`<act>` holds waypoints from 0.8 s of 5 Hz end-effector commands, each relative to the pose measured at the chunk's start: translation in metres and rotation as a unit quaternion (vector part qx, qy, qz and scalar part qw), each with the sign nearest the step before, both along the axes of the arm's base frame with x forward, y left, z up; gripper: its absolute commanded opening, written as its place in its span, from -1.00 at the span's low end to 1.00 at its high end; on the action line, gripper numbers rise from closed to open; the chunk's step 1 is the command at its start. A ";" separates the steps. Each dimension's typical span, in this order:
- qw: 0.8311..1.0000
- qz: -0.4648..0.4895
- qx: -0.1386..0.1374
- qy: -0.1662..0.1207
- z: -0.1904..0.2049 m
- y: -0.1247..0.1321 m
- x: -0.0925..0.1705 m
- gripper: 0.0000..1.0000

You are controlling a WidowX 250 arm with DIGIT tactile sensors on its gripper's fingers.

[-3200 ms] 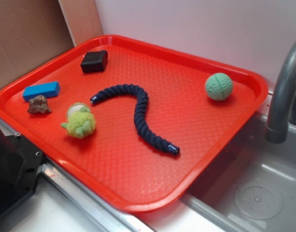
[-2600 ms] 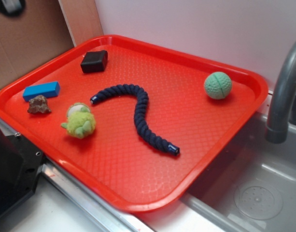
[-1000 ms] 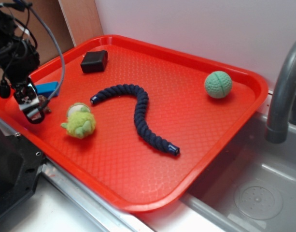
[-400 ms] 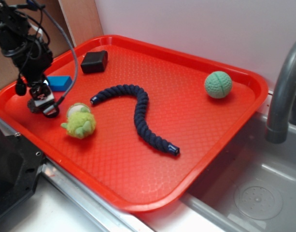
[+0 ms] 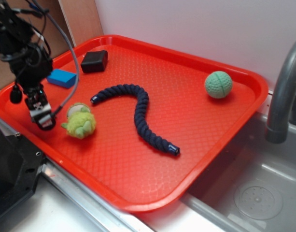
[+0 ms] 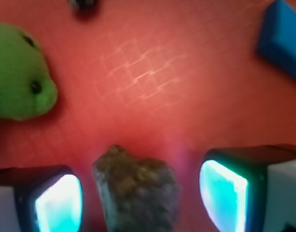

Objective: Grab the rock.

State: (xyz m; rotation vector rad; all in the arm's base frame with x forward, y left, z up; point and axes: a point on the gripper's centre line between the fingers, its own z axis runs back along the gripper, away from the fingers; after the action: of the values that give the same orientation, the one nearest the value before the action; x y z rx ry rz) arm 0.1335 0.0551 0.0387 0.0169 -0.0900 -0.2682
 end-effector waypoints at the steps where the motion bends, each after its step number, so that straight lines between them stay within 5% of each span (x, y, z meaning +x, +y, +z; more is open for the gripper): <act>1: 0.993 0.098 0.034 -0.064 0.084 0.018 0.011 1.00; 4: 0.998 0.056 0.013 0.011 0.009 0.008 -0.003 1.00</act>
State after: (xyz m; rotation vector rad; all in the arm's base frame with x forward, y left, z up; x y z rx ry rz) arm 0.1247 0.0640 0.0429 0.0295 -0.0378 -0.1476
